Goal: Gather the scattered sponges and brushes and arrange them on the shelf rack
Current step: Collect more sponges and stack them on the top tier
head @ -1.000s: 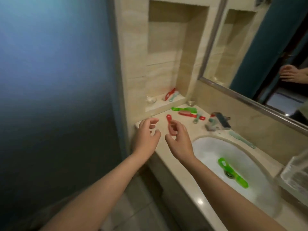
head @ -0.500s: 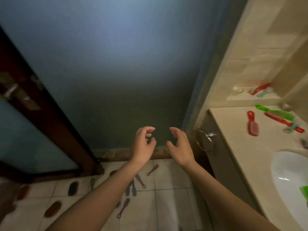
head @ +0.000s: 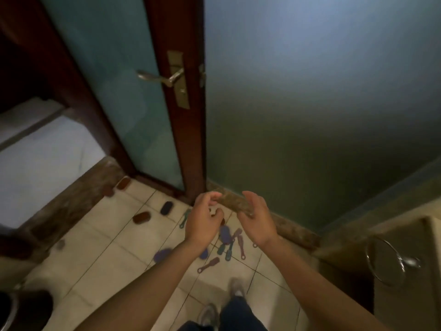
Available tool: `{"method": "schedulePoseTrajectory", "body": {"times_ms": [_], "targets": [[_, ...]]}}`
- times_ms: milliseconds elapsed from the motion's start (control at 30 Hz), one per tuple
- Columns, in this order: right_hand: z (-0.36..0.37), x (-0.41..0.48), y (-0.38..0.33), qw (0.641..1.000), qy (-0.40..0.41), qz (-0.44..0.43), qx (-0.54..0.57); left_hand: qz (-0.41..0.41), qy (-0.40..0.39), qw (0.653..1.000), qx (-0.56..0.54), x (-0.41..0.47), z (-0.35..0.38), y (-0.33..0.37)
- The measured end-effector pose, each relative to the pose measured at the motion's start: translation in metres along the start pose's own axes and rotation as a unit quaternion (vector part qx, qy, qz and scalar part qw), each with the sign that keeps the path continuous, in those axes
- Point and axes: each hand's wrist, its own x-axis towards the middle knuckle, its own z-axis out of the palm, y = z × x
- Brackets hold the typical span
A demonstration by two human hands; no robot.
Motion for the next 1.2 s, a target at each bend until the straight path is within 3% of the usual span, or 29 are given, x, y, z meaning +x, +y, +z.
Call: {"method": "schedulePoseTrajectory", "body": {"times_ms": [333, 700, 967, 1200], "targets": [[0.048, 0.074, -0.027, 0.983, -0.162, -0.084, -0.017, -0.119, 0.164, 0.979, -0.015, 0.011, -0.030, -0.037], [0.103, 0.115, -0.080, 0.943, -0.271, -0.190, -0.033, -0.199, 0.308, 0.930, 0.014, 0.006, -0.077, -0.054], [0.172, 0.125, -0.128, 0.922, -0.327, -0.198, -0.053, -0.234, 0.331, 0.914, 0.036, 0.010, -0.139, -0.085], [0.265, 0.136, -0.188, 0.938, -0.303, -0.165, -0.041, -0.243, 0.305, 0.919, 0.054, 0.034, -0.234, -0.151]]}}
